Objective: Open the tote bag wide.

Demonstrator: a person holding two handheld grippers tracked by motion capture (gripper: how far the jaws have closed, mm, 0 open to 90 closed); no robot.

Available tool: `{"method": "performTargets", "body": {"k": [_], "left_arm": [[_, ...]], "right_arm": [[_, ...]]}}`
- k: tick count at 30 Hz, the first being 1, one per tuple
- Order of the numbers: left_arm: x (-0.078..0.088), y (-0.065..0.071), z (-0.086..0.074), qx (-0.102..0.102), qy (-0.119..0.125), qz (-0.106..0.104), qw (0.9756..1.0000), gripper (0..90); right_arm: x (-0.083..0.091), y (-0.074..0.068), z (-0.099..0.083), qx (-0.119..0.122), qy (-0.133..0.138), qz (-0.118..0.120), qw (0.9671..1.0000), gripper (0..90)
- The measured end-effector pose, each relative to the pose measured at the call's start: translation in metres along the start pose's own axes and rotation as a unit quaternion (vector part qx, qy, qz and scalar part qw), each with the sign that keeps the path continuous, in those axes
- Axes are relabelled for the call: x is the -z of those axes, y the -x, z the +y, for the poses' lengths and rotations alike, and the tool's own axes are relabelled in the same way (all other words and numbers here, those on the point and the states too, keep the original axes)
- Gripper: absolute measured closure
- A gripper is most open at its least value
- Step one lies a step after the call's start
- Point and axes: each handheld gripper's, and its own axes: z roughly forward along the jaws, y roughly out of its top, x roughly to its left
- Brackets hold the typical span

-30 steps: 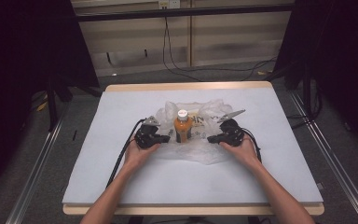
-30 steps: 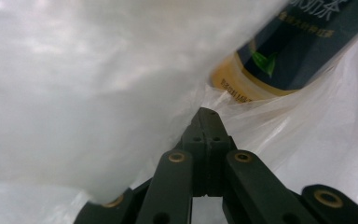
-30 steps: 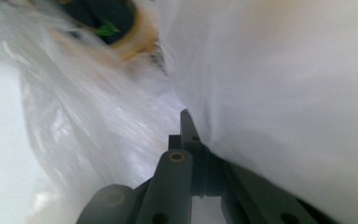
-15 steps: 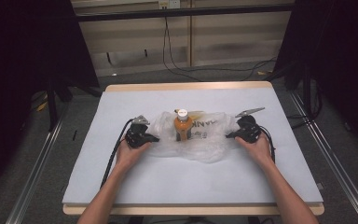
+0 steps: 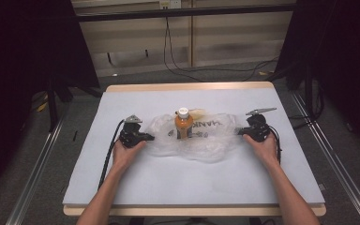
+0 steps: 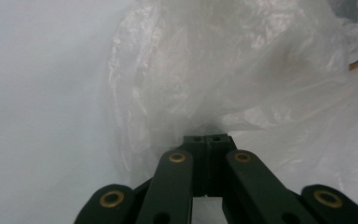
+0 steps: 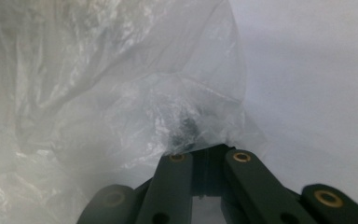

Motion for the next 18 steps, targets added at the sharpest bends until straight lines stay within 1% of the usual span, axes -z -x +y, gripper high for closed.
{"method": "performTargets", "body": {"k": [1, 2, 3, 4, 5, 6, 7, 8, 9, 10, 11, 12, 13, 14, 15, 16, 18], "left_arm": [[0.0, 0.001, 0.0, 0.002, 0.0, -0.01, 0.9999, 90.0], [0.0, 0.003, 0.001, -0.001, 0.002, -0.016, 0.9999, 90.0], [0.0, 0.007, 0.003, -0.006, 0.003, -0.019, 0.9998, 90.0], [0.001, 0.01, 0.004, -0.011, 0.008, -0.023, 0.9996, 90.0], [0.002, 0.015, 0.006, -0.014, 0.012, -0.031, 0.9993, 90.0], [0.004, 0.02, 0.009, -0.023, 0.01, -0.029, 0.9992, 90.0], [0.006, 0.025, 0.011, -0.03, 0.01, -0.03, 0.999, 90.0], [0.011, 0.034, 0.015, -0.042, 0.013, -0.033, 0.9985, 90.0], [0.011, 0.034, 0.015, -0.042, 0.013, -0.033, 0.9985, 90.0], [0.014, 0.039, 0.015, -0.049, 0.014, -0.04, 0.9979, 90.0], [0.018, 0.046, 0.016, -0.065, 0.011, -0.041, 0.997, 90.0], [0.021, 0.05, 0.017, -0.074, 0.01, -0.045, 0.9962, 90.0], [0.026, 0.055, 0.018, -0.086, 0.012, -0.049, 0.995, 90.0], [0.03, 0.059, 0.019, -0.089, 0.024, -0.053, 0.9943, 90.0], [0.037, 0.062, 0.021, -0.096, 0.029, -0.055, 0.9934, 90.0], [0.042, 0.065, 0.024, -0.103, 0.045, -0.06, 0.9919, 90.0], [0.05, 0.066, 0.032, -0.105, 0.067, -0.062, 0.9902, 90.0]], "right_arm": [[-0.001, -0.003, 0.001, 0.0, 0.001, 0.005, 1.0, 90.0], [-0.001, -0.003, 0.001, 0.0, 0.001, 0.005, 1.0, 90.0], [-0.002, -0.005, 0.002, 0.004, 0.0, 0.009, 1.0, 90.0], [-0.001, -0.014, 0.005, 0.023, 0.004, 0.018, 0.9996, 90.0], [0.001, -0.019, 0.007, 0.026, 0.009, 0.028, 0.9992, 90.0], [0.001, -0.019, 0.007, 0.026, 0.009, 0.028, 0.9992, 90.0], [0.004, -0.024, 0.009, 0.031, 0.011, 0.034, 0.9989, 90.0], [0.012, -0.034, 0.011, 0.047, 0.015, 0.043, 0.9979, 90.0], [0.012, -0.034, 0.011, 0.047, 0.015, 0.043, 0.9979, 90.0], [0.017, -0.039, 0.012, 0.054, 0.015, 0.048, 0.9973, 90.0], [0.023, -0.042, 0.012, 0.064, 0.018, 0.048, 0.9966, 90.0], [0.03, -0.044, 0.013, 0.064, 0.029, 0.055, 0.996, 90.0], [0.034, -0.046, 0.014, 0.063, 0.033, 0.059, 0.9957, 90.0], [0.04, -0.049, 0.016, 0.067, 0.04, 0.062, 0.995, 90.0], [0.045, -0.051, 0.018, 0.071, 0.048, 0.066, 0.9942, 90.0], [0.049, -0.053, 0.022, 0.074, 0.057, 0.07, 0.9932, 90.0], [0.055, -0.057, 0.031, 0.078, 0.074, 0.076, 0.9913, 90.0]]}}
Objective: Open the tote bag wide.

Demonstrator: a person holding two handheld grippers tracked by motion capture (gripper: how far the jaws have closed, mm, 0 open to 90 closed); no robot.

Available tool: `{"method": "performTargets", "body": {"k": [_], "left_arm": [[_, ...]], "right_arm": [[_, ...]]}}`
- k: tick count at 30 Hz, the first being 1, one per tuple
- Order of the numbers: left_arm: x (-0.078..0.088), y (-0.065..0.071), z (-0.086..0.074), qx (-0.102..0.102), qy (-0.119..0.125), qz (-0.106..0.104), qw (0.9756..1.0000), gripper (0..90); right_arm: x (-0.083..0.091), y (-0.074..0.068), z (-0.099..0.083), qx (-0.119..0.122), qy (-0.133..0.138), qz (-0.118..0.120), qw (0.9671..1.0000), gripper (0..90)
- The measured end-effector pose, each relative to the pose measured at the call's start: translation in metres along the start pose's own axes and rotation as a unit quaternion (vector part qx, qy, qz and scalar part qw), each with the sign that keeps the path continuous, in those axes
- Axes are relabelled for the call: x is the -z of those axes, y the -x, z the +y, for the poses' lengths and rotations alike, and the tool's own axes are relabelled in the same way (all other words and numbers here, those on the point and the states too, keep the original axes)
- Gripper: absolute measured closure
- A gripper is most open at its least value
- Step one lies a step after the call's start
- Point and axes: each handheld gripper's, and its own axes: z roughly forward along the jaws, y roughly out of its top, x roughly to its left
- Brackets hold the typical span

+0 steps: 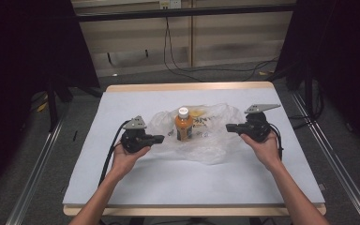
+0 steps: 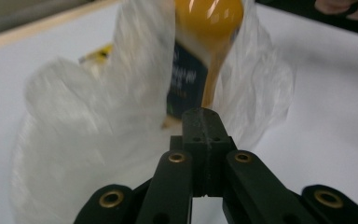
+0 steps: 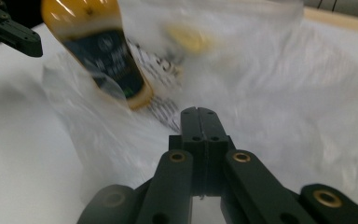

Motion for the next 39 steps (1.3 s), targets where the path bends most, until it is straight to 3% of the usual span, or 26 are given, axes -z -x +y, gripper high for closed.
{"method": "performTargets", "body": {"k": [3, 5, 9, 11, 14, 16, 19, 20, 21, 22, 23, 25, 26, 29, 30, 31, 33, 34, 36, 37, 38, 39], "left_arm": [[0.003, -0.01, 0.017, 0.008, 0.036, 0.004, 0.9993, 90.0], [-0.001, -0.017, 0.029, 0.027, 0.061, -0.011, 0.9977, 90.0], [-0.021, -0.028, 0.049, 0.028, 0.073, -0.025, 0.9967, 90.0], [-0.038, -0.032, 0.053, 0.027, 0.054, -0.022, 0.9979, 90.0], [-0.066, -0.042, 0.045, 0.034, -0.009, -0.004, 0.9994, 90.0], [-0.078, -0.049, 0.034, 0.047, -0.044, 0.014, 0.9978, 90.0], [-0.092, -0.059, 0.015, 0.076, -0.053, 0.015, 0.9956, 90.0], [-0.096, -0.06, 0.009, 0.081, -0.067, 0.02, 0.9943, 90.0], [-0.1, -0.06, 0.004, 0.071, -0.088, 0.038, 0.9928, 90.0], [-0.102, -0.06, 0.0, 0.064, -0.098, 0.038, 0.9924, 90.0], [-0.103, -0.06, -0.003, 0.059, -0.11, 0.044, 0.9912, 90.0], [-0.101, -0.062, -0.006, 0.048, -0.114, 0.051, 0.991, 90.0], [-0.099, -0.062, -0.006, 0.044, -0.119, 0.056, 0.9904, 90.0], [-0.092, -0.063, -0.003, 0.007, -0.152, 0.087, 0.9845, 90.0], [-0.09, -0.064, -0.004, 0.012, -0.149, 0.086, 0.9849, 90.0], [-0.087, -0.066, -0.004, 0.008, -0.158, 0.091, 0.9833, 90.0], [-0.085, -0.069, -0.006, 0.014, -0.155, 0.096, 0.9832, 90.0], [-0.085, -0.069, -0.007, 0.019, -0.149, 0.094, 0.9842, 90.0], [-0.082, -0.072, -0.008, 0.022, -0.151, 0.103, 0.9829, 90.0], [-0.081, -0.073, -0.01, 0.028, -0.141, 0.105, 0.984, 90.0], [-0.077, -0.075, -0.01, 0.023, -0.151, 0.107, 0.9825, 90.0], [-0.075, -0.077, -0.012, 0.034, -0.145, 0.108, 0.9829, 90.0]], "right_arm": [[-0.001, 0.0, 0.019, 0.007, 0.017, 0.002, 0.9998, 90.0], [-0.006, 0.002, 0.032, 0.005, 0.024, 0.002, 0.9997, 90.0], [-0.026, 0.008, 0.048, 0.007, 0.014, -0.001, 0.9999, 90.0], [-0.04, 0.014, 0.048, 0.003, 0.003, -0.004, 1.0, 90.0], [-0.06, 0.021, 0.038, -0.014, -0.015, 0.002, 0.9998, 90.0], [-0.073, 0.024, 0.028, -0.015, -0.032, 0.0, 0.9994, 90.0], [-0.087, 0.032, 0.013, -0.019, -0.059, -0.003, 0.998, 90.0], [-0.09, 0.036, 0.008, -0.028, -0.065, 0.0, 0.9975, 90.0], [-0.093, 0.039, 0.003, -0.031, -0.069, -0.001, 0.9971, 90.0], [-0.094, 0.041, -0.001, -0.034, -0.076, -0.001, 0.9965, 90.0], [-0.095, 0.043, -0.005, -0.033, -0.082, -0.002, 0.9961, 90.0], [-0.095, 0.047, -0.012, -0.03, -0.098, -0.008, 0.9947, 90.0], [-0.094, 0.049, -0.014, -0.031, -0.095, -0.006, 0.995, 90.0], [-0.085, 0.054, -0.018, -0.024, -0.098, -0.015, 0.9948, 90.0], [-0.081, 0.056, -0.019, -0.021, -0.101, -0.022, 0.9944, 90.0], [-0.078, 0.058, -0.019, -0.017, -0.105, -0.03, 0.9938, 90.0], [-0.074, 0.06, -0.02, -0.007, -0.112, -0.04, 0.9929, 90.0], [-0.072, 0.06, -0.02, 0.001, -0.115, -0.053, 0.9919, 90.0], [-0.07, 0.062, -0.021, 0.005, -0.114, -0.06, 0.9917, 90.0], [-0.067, 0.062, -0.021, 0.002, -0.118, -0.065, 0.9909, 90.0], [-0.065, 0.064, -0.023, 0.0, -0.115, -0.064, 0.9913, 90.0], [-0.063, 0.066, -0.024, -0.001, -0.113, -0.066, 0.9914, 90.0]]}}
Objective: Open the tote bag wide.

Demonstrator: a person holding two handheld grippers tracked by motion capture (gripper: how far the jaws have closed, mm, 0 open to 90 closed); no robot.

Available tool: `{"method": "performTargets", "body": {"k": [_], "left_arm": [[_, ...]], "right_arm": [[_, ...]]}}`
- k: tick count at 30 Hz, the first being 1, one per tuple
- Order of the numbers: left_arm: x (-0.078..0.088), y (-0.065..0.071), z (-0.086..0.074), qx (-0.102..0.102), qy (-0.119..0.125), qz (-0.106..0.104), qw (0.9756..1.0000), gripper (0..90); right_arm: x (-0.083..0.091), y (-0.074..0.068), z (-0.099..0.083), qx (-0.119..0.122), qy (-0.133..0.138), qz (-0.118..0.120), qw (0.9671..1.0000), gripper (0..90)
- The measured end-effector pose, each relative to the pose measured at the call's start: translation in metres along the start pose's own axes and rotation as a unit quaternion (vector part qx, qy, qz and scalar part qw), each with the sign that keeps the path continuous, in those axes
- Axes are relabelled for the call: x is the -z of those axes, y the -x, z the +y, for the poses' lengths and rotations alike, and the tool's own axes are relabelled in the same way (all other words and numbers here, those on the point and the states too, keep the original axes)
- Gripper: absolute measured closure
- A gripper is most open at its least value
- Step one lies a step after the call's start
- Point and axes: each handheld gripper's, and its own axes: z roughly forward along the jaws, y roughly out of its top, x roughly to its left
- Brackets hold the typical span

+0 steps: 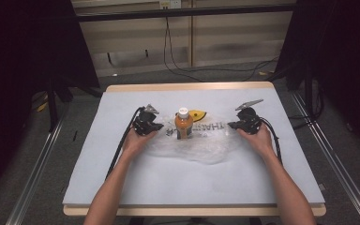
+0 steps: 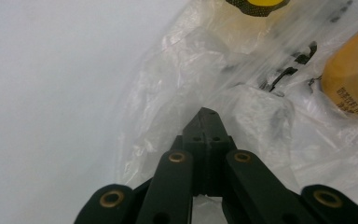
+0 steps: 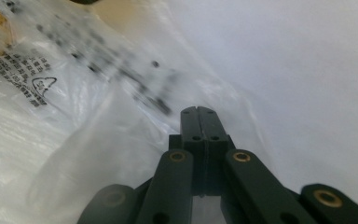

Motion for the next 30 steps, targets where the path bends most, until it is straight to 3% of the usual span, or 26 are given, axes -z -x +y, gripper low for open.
{"method": "performTargets", "body": {"k": [3, 6, 11, 13, 17, 19, 21, 23, 24, 25, 26, 28, 30], "left_arm": [[0.002, -0.003, -0.002, 0.012, 0.004, -0.011, 0.9999, 90.0], [0.008, 0.0, -0.002, 0.024, 0.041, -0.044, 0.9979, 90.0], [0.04, 0.011, 0.013, -0.013, 0.068, -0.054, 0.9961, 90.0], [0.052, 0.016, 0.018, -0.021, 0.078, -0.056, 0.9952, 90.0], [0.063, 0.031, 0.028, -0.052, 0.075, -0.073, 0.9931, 90.0], [0.061, 0.042, 0.03, -0.064, 0.059, -0.085, 0.9926, 90.0], [0.053, 0.05, 0.031, -0.088, 0.023, -0.089, 0.9918, 90.0], [0.041, 0.054, 0.027, -0.088, 0.004, -0.099, 0.9912, 90.0], [0.037, 0.055, 0.026, -0.106, -0.013, -0.102, 0.989, 90.0], [0.032, 0.059, 0.024, -0.112, -0.025, -0.106, 0.9878, 90.0], [0.028, 0.063, 0.021, -0.104, -0.031, -0.108, 0.9882, 90.0], [0.022, 0.068, 0.017, -0.106, -0.038, -0.115, 0.987, 90.0], [0.019, 0.073, 0.012, -0.111, -0.042, -0.12, 0.9857, 90.0]], "right_arm": [[0.003, 0.0, -0.003, 0.001, 0.0, -0.003, 1.0, 90.0], [0.006, -0.003, -0.001, 0.01, -0.002, -0.007, 0.9999, 90.0], [0.03, -0.004, 0.015, 0.002, 0.052, 0.021, 0.9984, 90.0], [0.038, -0.009, 0.027, 0.014, 0.053, 0.031, 0.998, 90.0], [0.044, -0.025, 0.05, 0.042, 0.051, 0.054, 0.9963, 90.0], [0.04, -0.034, 0.062, 0.056, 0.037, 0.075, 0.9949, 90.0], [0.03, -0.045, 0.072, 0.071, 0.009, 0.093, 0.9931, 90.0], [0.015, -0.057, 0.081, 0.086, -0.025, 0.112, 0.9897, 90.0], [0.01, -0.061, 0.084, 0.092, -0.037, 0.116, 0.9883, 90.0], [0.002, -0.065, 0.087, 0.098, -0.059, 0.122, 0.9859, 90.0], [-0.006, -0.07, 0.089, 0.1, -0.084, 0.125, 0.9835, 90.0], [-0.022, -0.076, 0.093, 0.107, -0.117, 0.128, 0.9789, 90.0], [-0.033, -0.077, 0.095, 0.105, -0.13, 0.128, 0.9776, 90.0]]}}
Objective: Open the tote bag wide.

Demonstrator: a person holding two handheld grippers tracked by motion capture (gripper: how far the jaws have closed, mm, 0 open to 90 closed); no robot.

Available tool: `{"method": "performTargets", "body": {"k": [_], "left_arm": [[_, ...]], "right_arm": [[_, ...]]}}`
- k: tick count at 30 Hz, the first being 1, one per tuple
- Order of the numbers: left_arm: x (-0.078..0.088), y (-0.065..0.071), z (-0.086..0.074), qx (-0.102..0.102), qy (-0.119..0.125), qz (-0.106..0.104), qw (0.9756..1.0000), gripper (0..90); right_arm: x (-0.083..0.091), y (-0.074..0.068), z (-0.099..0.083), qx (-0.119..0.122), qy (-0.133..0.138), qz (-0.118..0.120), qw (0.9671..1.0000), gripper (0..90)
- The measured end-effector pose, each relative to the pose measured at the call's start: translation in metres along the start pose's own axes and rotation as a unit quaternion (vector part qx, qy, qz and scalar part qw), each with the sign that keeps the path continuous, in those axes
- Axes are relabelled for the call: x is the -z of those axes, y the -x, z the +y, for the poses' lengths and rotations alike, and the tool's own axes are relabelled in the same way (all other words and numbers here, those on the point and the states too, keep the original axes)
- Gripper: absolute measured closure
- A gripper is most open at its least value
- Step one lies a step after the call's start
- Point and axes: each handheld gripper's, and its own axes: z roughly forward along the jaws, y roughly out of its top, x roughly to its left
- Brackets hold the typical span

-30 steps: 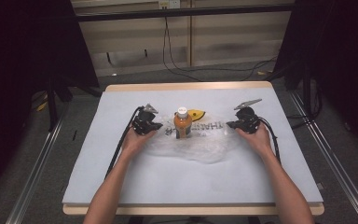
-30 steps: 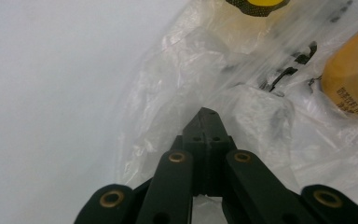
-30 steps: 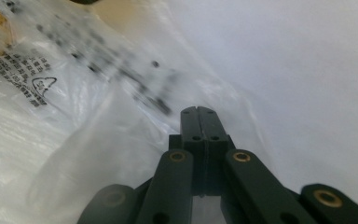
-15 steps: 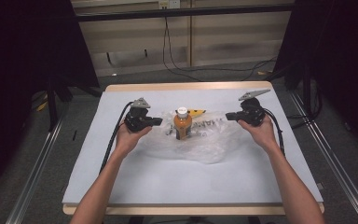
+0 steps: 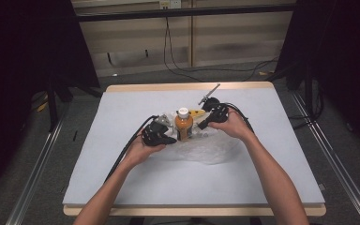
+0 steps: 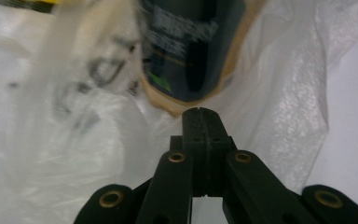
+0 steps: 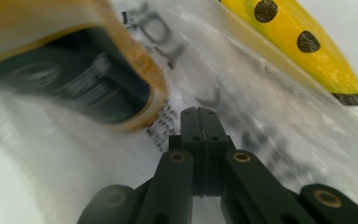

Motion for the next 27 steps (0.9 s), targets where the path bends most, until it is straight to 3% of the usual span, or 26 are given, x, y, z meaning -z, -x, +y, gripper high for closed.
{"method": "performTargets", "body": {"k": [8, 9, 12, 18, 23, 24, 27], "left_arm": [[-0.008, 0.026, -0.003, -0.032, -0.02, -0.009, 0.9992, 90.0], [-0.009, 0.029, -0.003, -0.035, -0.021, -0.011, 0.9991, 90.0], [-0.014, 0.044, -0.003, -0.049, -0.041, -0.02, 0.9977, 90.0], [-0.012, 0.068, -0.006, -0.063, -0.047, -0.035, 0.9963, 90.0], [-0.009, 0.091, -0.008, -0.095, -0.067, -0.039, 0.9924, 90.0], [-0.008, 0.096, -0.009, -0.098, -0.069, -0.049, 0.9916, 90.0], [-0.005, 0.109, -0.012, -0.115, -0.073, -0.052, 0.9894, 90.0]], "right_arm": [[-0.033, 0.009, 0.005, -0.023, -0.059, 0.013, 0.9979, 90.0], [-0.033, 0.013, 0.006, -0.017, -0.054, 0.017, 0.9983, 90.0], [-0.035, 0.017, 0.01, -0.032, -0.054, 0.011, 0.998, 90.0], [-0.04, 0.029, 0.023, -0.048, -0.048, -0.012, 0.9976, 90.0], [-0.042, 0.036, 0.031, -0.056, -0.05, -0.041, 0.9963, 90.0], [-0.042, 0.038, 0.033, -0.06, -0.051, -0.044, 0.9959, 90.0], [-0.043, 0.047, 0.035, -0.078, -0.043, -0.04, 0.9952, 90.0]]}}
